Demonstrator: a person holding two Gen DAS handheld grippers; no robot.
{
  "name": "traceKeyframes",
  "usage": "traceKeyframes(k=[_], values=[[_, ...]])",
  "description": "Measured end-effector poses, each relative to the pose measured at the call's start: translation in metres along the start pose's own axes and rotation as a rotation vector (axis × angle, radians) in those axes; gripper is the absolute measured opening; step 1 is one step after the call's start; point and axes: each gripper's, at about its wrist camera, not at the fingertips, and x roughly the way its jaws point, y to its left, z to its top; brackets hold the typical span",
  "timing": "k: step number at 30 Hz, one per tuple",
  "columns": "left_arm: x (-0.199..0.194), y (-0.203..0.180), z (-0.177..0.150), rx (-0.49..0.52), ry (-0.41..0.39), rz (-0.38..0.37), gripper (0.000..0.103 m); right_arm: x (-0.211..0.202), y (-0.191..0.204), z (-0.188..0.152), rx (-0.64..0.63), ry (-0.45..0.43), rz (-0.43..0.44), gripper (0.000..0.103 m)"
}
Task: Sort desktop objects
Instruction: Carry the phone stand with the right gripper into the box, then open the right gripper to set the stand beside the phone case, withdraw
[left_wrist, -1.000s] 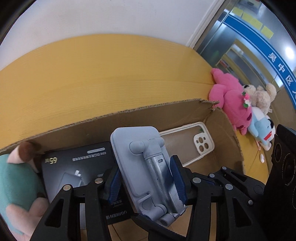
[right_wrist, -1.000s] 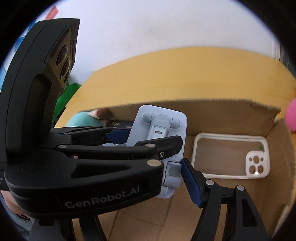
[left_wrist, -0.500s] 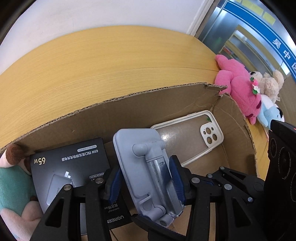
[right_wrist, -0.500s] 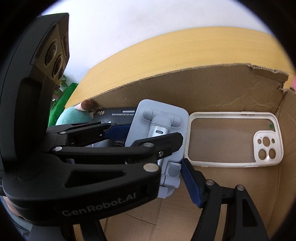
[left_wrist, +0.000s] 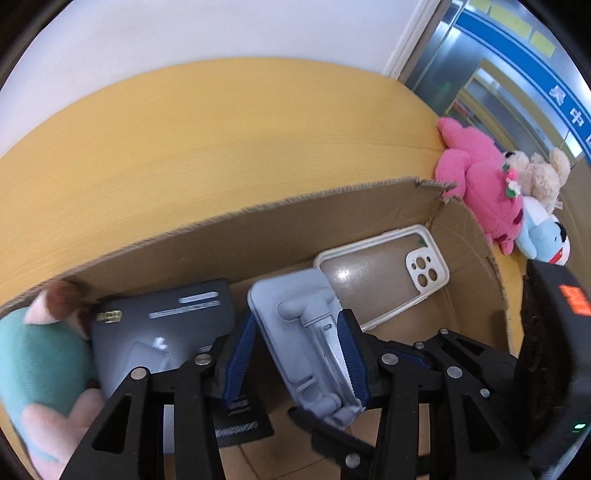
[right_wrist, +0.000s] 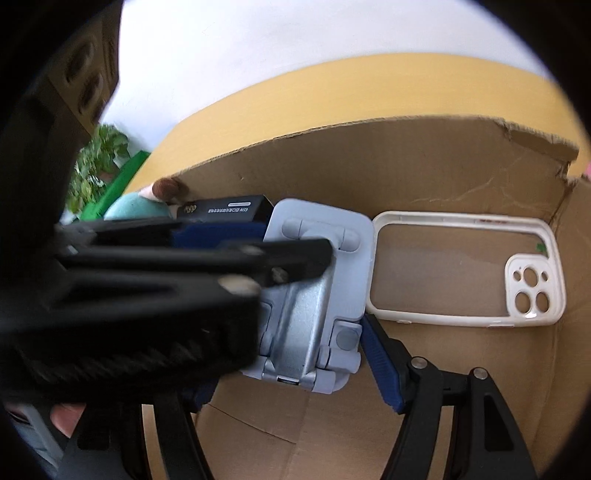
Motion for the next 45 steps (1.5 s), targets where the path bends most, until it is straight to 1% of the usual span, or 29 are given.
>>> traceKeyframes(k=[2, 3, 5, 8, 9, 12, 17, 19, 21, 23, 24, 25, 26, 27, 28, 31, 34, 36, 38, 40, 42, 43, 45], values=[[-0.014, 0.002, -0.002, 0.008, -0.038, 0.067, 0.044, -0.001, 0.002, -0.001, -0.015, -0.001, -0.015, 0.069], [-0.019, 0.004, -0.002, 0.008, -0.052, 0.073, 0.044, -0.002, 0.003, -0.001, -0.019, 0.000, -0.018, 0.068], [-0.032, 0.010, -0.004, -0.003, -0.078, 0.061, 0.044, 0.003, 0.005, 0.000, -0.028, 0.010, -0.033, 0.068], [-0.047, 0.015, -0.008, -0.010, -0.115, 0.084, 0.044, 0.008, 0.004, -0.006, -0.044, 0.026, -0.058, 0.068], [-0.050, 0.017, -0.010, -0.019, -0.121, 0.079, 0.044, 0.010, 0.002, -0.002, -0.043, 0.034, -0.059, 0.068], [-0.058, 0.024, -0.016, -0.042, -0.133, 0.063, 0.044, 0.012, 0.000, -0.005, -0.031, 0.046, -0.053, 0.068], [-0.065, 0.028, -0.026, -0.058, -0.146, 0.061, 0.044, 0.000, -0.003, -0.006, -0.020, 0.031, -0.039, 0.071], [-0.070, 0.033, -0.031, -0.068, -0.156, 0.055, 0.044, -0.005, 0.009, -0.005, -0.057, 0.010, -0.074, 0.071], [-0.076, 0.039, -0.035, -0.084, -0.169, 0.049, 0.044, -0.015, 0.015, -0.014, -0.117, 0.004, -0.106, 0.071], [-0.081, 0.044, -0.039, -0.096, -0.181, 0.048, 0.044, -0.022, 0.018, -0.014, -0.184, 0.029, -0.123, 0.069], [-0.084, 0.047, -0.041, -0.103, -0.189, 0.045, 0.044, -0.027, 0.013, -0.010, -0.200, 0.048, -0.129, 0.062], [-0.087, 0.050, -0.043, -0.109, -0.195, 0.042, 0.044, -0.024, 0.014, -0.011, -0.210, 0.077, -0.129, 0.044], [-0.089, 0.051, -0.045, -0.114, -0.200, 0.039, 0.044, -0.017, 0.013, -0.013, -0.209, 0.121, -0.126, 0.034], [-0.091, 0.053, -0.047, -0.121, -0.203, 0.035, 0.044, -0.012, 0.012, -0.015, -0.209, 0.140, -0.134, 0.021], [-0.092, 0.054, -0.049, -0.126, -0.204, 0.030, 0.044, -0.005, 0.009, -0.017, -0.202, 0.163, -0.128, 0.013], [-0.093, 0.055, -0.054, -0.124, -0.201, 0.025, 0.044, -0.002, 0.002, -0.010, -0.160, 0.158, -0.105, 0.012], [-0.091, 0.055, -0.060, -0.120, -0.190, 0.022, 0.044, 0.000, -0.006, -0.001, -0.134, 0.149, -0.112, 0.012], [-0.090, 0.054, -0.064, -0.116, -0.187, 0.016, 0.044, 0.001, -0.016, 0.002, -0.099, 0.146, -0.092, 0.012], [-0.089, 0.052, -0.068, -0.115, -0.182, 0.012, 0.044, 0.001, -0.021, 0.003, -0.082, 0.135, -0.094, 0.008], [-0.085, 0.049, -0.071, -0.112, -0.173, 0.011, 0.044, -0.002, -0.026, 0.001, -0.074, 0.119, -0.097, 0.008], [-0.084, 0.048, -0.075, -0.106, -0.163, 0.004, 0.044, -0.003, -0.028, -0.002, -0.089, 0.107, -0.109, 0.010], [-0.084, 0.047, -0.077, -0.100, -0.161, -0.005, 0.044, -0.002, -0.021, 0.003, -0.092, 0.103, -0.109, 0.012], [-0.084, 0.041, -0.084, -0.084, -0.152, -0.020, 0.044, -0.007, -0.021, 0.002, -0.093, 0.089, -0.097, 0.014]])
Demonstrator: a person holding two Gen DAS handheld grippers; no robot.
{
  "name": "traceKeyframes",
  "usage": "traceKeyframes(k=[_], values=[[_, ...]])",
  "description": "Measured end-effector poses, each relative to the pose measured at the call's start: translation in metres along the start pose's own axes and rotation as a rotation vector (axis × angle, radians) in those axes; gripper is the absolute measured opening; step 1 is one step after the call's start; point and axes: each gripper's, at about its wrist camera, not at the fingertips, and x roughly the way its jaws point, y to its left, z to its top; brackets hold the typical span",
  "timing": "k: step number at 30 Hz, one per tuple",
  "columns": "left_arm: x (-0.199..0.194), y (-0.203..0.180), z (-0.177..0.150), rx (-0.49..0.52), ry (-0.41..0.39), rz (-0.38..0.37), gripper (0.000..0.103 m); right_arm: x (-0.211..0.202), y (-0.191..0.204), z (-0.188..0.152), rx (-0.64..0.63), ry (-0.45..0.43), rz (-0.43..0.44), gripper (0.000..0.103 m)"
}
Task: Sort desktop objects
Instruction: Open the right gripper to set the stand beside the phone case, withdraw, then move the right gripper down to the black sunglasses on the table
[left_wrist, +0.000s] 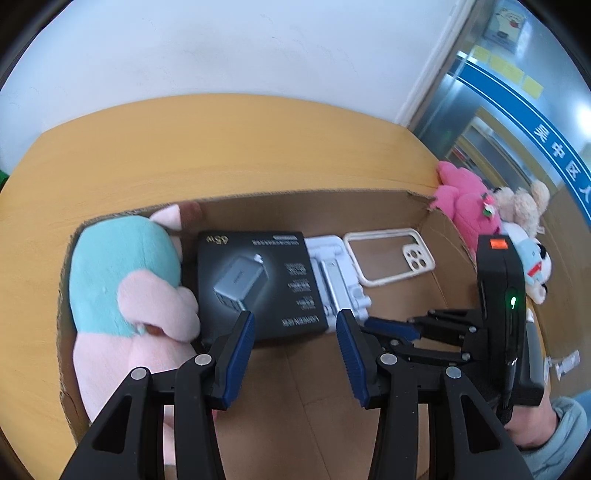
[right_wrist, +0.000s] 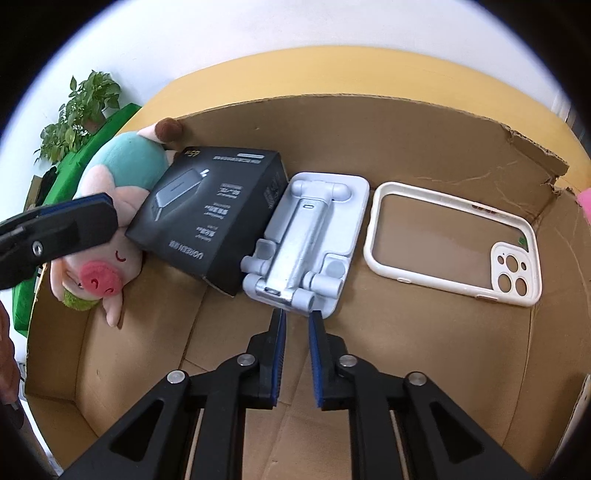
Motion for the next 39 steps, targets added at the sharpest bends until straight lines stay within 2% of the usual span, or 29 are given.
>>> traceKeyframes(k=[1, 2, 4, 6, 8, 10, 12, 13, 15, 16, 17, 18, 22, 29, 32, 35, 39], values=[[0.001, -0.001, -0.002, 0.007, 0.007, -0.003, 0.044, 0.000, 0.021, 0.002, 0.000, -0.011, 0.000, 0.019], [0.002, -0.004, -0.006, 0.020, 0.020, -0.004, 0.044, -0.003, 0.022, 0.001, -0.003, -0.024, -0.008, 0.023], [0.005, -0.008, -0.011, 0.041, 0.036, -0.001, 0.044, -0.011, 0.040, 0.001, -0.017, -0.049, -0.036, 0.043], [0.007, -0.012, -0.017, 0.053, 0.046, 0.001, 0.044, -0.018, 0.052, -0.002, -0.032, -0.069, -0.057, 0.049], [0.005, -0.015, -0.021, 0.047, 0.037, 0.008, 0.044, -0.032, 0.059, -0.007, -0.046, -0.094, -0.089, 0.051], [-0.003, -0.017, -0.025, 0.038, -0.004, 0.049, 0.044, -0.052, 0.063, -0.020, -0.061, -0.134, -0.137, 0.060], [-0.024, -0.021, -0.034, 0.019, -0.083, 0.103, 0.044, -0.066, 0.078, -0.031, -0.075, -0.189, -0.184, 0.070], [-0.036, -0.023, -0.039, 0.014, -0.118, 0.122, 0.048, -0.077, 0.069, -0.046, -0.082, -0.205, -0.196, 0.073], [-0.064, -0.029, -0.056, 0.010, -0.214, 0.179, 0.063, -0.087, 0.082, -0.060, -0.099, -0.254, -0.240, 0.076], [-0.076, -0.030, -0.064, 0.006, -0.254, 0.204, 0.077, -0.095, 0.084, -0.072, -0.101, -0.282, -0.271, 0.078], [-0.091, -0.034, -0.078, 0.001, -0.309, 0.246, 0.086, -0.096, 0.092, -0.075, -0.096, -0.299, -0.290, 0.079], [-0.100, -0.036, -0.086, 0.006, -0.342, 0.269, 0.088, -0.097, 0.102, -0.077, -0.085, -0.313, -0.310, 0.079], [-0.131, -0.050, -0.128, 0.028, -0.451, 0.373, 0.090, -0.107, 0.102, -0.105, -0.043, -0.356, -0.381, 0.079], [-0.138, -0.064, -0.171, 0.013, -0.475, 0.417, 0.090, -0.123, 0.112, -0.134, -0.054, -0.429, -0.323, 0.079], [-0.145, -0.074, -0.190, 0.014, -0.526, 0.402, 0.091, -0.129, 0.118, -0.143, -0.074, -0.452, -0.294, 0.079], [-0.153, -0.080, -0.205, 0.036, -0.554, 0.350, 0.092, -0.135, 0.119, -0.156, -0.092, -0.472, -0.267, 0.080], [-0.158, -0.072, -0.229, 0.031, -0.508, 0.270, 0.092, -0.141, 0.109, -0.180, -0.086, -0.454, -0.165, 0.080]])
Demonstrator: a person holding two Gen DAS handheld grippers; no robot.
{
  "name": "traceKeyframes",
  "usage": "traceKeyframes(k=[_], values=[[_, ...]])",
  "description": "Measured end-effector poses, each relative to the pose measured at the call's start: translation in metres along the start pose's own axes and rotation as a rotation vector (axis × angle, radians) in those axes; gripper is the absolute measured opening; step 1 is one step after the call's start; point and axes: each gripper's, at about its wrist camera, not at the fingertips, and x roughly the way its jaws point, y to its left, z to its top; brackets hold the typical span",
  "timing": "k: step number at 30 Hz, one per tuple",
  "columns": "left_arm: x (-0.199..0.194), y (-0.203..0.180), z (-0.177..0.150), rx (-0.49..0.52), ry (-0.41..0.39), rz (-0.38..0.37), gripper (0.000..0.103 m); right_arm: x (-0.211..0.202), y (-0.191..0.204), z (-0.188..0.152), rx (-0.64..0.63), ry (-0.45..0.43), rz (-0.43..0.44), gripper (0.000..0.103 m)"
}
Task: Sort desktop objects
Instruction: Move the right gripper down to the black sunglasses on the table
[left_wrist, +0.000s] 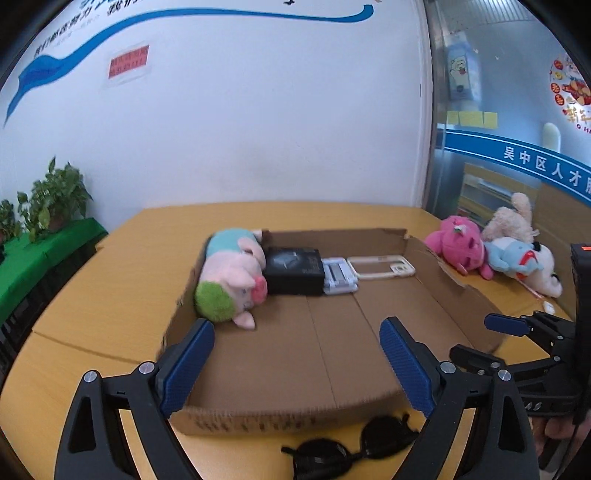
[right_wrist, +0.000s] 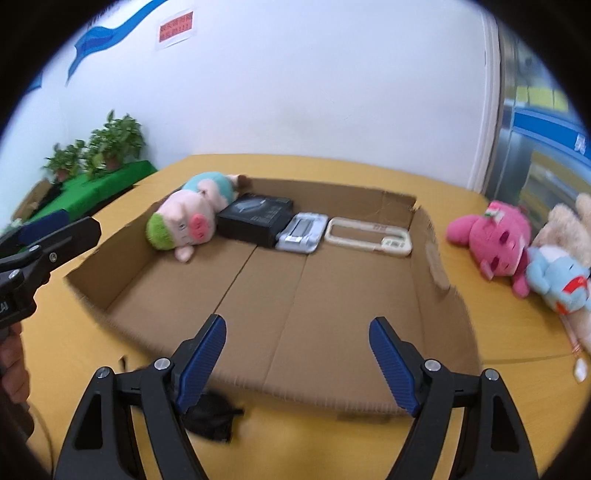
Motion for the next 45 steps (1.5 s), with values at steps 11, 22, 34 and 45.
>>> traceKeyframes(k=[11, 22, 34, 45], values=[[0.015, 0.035, -0.074, -0.142, 0.255, -0.139, 0.085, 0.019, 0.010, -0.064, 0.052, 0.202, 0.359, 0.079], [0.052, 0.042, -0.112, -0.242, 0.411, -0.228, 0.043, 0.069, 0.045, -0.069, 0.024, 0.317, 0.402, 0.024], [0.049, 0.063, -0.109, -0.300, 0.441, -0.289, 0.040, 0.031, 0.047, -0.076, 0.048, 0.347, 0.551, 0.026], [0.057, 0.050, -0.112, -0.413, 0.498, -0.400, 0.054, 0.039, 0.073, -0.057, -0.153, 0.302, 0.478, 0.052]])
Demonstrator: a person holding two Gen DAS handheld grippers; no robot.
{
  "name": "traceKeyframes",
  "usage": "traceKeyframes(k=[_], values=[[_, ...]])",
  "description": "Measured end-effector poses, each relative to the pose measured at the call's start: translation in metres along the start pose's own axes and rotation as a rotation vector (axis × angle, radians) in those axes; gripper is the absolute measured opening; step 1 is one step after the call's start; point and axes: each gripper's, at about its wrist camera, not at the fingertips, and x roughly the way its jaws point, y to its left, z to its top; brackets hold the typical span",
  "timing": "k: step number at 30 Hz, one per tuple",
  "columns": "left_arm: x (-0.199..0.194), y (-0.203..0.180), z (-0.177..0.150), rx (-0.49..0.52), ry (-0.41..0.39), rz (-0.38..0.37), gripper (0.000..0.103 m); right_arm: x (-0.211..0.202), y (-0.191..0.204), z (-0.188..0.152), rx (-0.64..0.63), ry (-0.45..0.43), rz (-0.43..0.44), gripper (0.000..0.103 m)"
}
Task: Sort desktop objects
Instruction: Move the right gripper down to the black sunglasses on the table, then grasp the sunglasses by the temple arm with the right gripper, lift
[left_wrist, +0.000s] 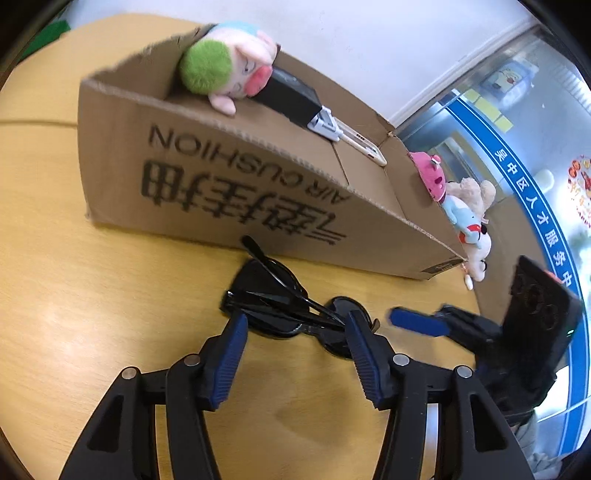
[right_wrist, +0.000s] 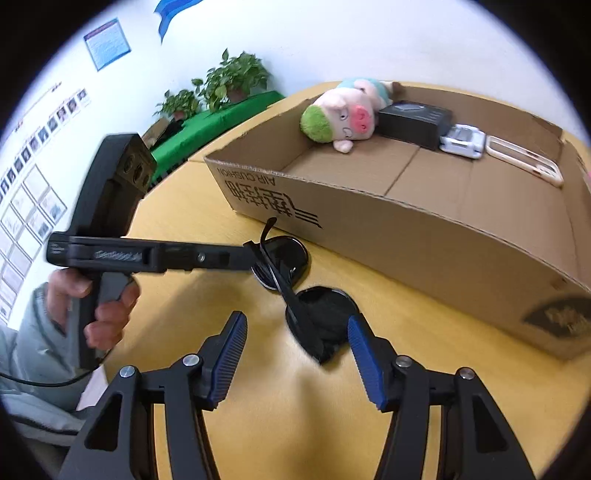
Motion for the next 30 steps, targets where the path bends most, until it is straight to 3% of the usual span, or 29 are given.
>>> traceKeyframes(k=[1, 3, 10, 12, 16, 30], values=[[0.001, 0.001, -0.001, -0.010, 0.000, -0.006, 0.054, 0.008, 0.001, 0.000, 0.000, 0.016, -0.007, 0.034], [0.003, 0.005, -0.001, -0.040, -0.001, -0.004, 0.054, 0.016, 0.005, -0.003, -0.006, 0.031, 0.012, 0.020], [0.008, 0.011, 0.003, -0.077, -0.017, -0.040, 0.053, 0.026, 0.030, -0.016, -0.061, 0.065, -0.004, 0.017], [0.013, 0.010, 0.001, -0.065, 0.004, -0.044, 0.039, 0.027, 0.037, -0.019, -0.063, 0.066, 0.007, 0.016], [0.016, 0.005, -0.003, -0.041, 0.012, -0.047, 0.032, 0.028, 0.052, -0.026, -0.071, 0.061, 0.007, 0.015], [-0.015, -0.032, -0.006, 0.071, -0.039, -0.024, 0.024, 0.014, 0.064, -0.029, -0.029, 0.002, 0.002, 0.013]])
